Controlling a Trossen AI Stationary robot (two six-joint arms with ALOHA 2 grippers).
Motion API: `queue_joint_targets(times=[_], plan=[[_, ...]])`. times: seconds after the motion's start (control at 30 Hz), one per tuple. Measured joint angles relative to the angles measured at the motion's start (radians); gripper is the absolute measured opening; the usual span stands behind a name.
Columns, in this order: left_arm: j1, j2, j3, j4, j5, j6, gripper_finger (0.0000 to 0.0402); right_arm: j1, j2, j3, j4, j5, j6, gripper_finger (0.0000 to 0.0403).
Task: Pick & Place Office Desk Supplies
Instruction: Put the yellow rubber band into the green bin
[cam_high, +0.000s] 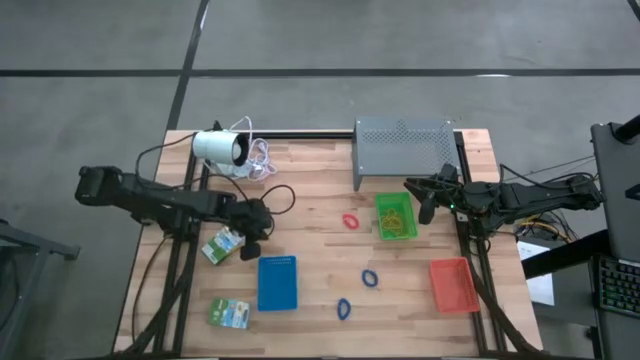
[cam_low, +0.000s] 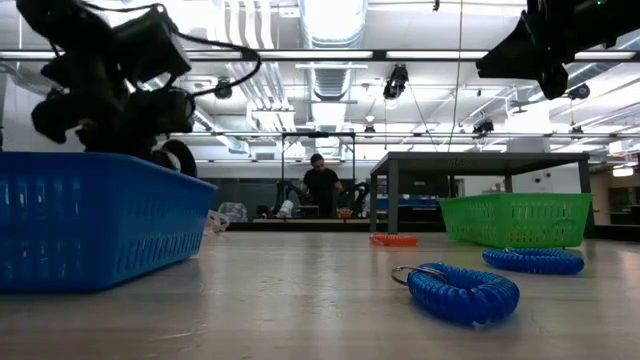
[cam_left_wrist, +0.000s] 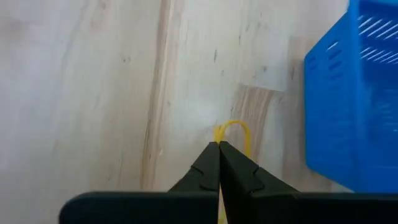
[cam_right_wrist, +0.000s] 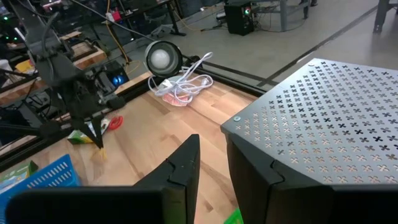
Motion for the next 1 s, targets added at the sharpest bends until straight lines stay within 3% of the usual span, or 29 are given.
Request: queue_joint_targets(times=[0.3,0.47,0.67,1.0], plan=[[0.0,-0.157,0.076,-0.065,-0.087,0.005,0.0002,0.0,0.0,0.0,0.0,0.0,0.0,0.0068],[0.0,-0.259,0.078,0.069,-0.12,-0.015,0.0002,0.0,0.0,0.0,0.0,0.0,0.0,0.0072],[0.002,-0.353,0.078,0.192,-0.142,-0.202,0.0002,0.0,0.0,0.0,0.0,0.0,0.0,0.008],[0.003,-0.359,0.078,0.476,-0.169,-0.232,0.0002,0.0,0.0,0.0,0.0,0.0,0.0,0.008]])
